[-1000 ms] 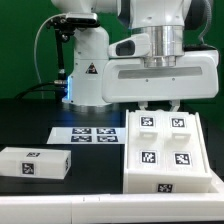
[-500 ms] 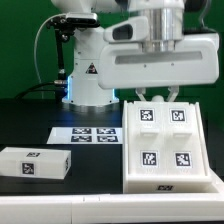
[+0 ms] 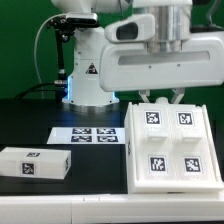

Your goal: Assemble cabinet

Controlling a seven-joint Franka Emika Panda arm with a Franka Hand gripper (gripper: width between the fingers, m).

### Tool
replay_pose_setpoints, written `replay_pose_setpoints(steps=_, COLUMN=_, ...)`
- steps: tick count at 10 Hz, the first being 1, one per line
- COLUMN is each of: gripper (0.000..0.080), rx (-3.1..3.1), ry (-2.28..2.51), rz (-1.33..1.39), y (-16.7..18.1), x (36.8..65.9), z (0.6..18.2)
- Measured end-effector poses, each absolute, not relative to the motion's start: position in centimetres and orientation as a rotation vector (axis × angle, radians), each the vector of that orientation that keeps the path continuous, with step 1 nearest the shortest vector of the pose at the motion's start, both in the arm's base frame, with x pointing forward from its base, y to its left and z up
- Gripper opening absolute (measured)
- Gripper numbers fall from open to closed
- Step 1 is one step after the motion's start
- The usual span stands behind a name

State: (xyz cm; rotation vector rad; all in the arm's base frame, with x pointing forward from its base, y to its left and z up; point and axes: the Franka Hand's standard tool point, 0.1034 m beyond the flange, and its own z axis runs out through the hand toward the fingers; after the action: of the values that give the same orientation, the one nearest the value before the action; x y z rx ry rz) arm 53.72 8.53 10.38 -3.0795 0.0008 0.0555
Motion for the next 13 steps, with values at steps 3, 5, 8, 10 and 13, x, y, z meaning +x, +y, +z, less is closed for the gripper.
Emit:
replay_pose_setpoints(steps=3, gripper=0.0209, rx=-3.076, ry=0.015, rz=0.083, y=8.8, x=53.6, z=11.0)
replay_pose_setpoints(steps=5, gripper=0.0201, rx=-3.067, ry=0.022, rz=0.111, y=8.5, x=54.1, z=12.6)
replay_pose_setpoints(steps=8, gripper=0.0193, rx=-3.060, ry=-0.062, rz=0.083, y=8.2, x=57.5, z=13.9)
replay_pose_setpoints(steps=10, gripper=0.0171, rx=-3.060, ry=-0.095, rz=0.059, y=8.0, x=59.6, z=14.0)
replay_pose_setpoints(steps=13, gripper=0.0151, rx=-3.065, ry=0.059, rz=0.059, y=9.3, x=58.1, z=13.6)
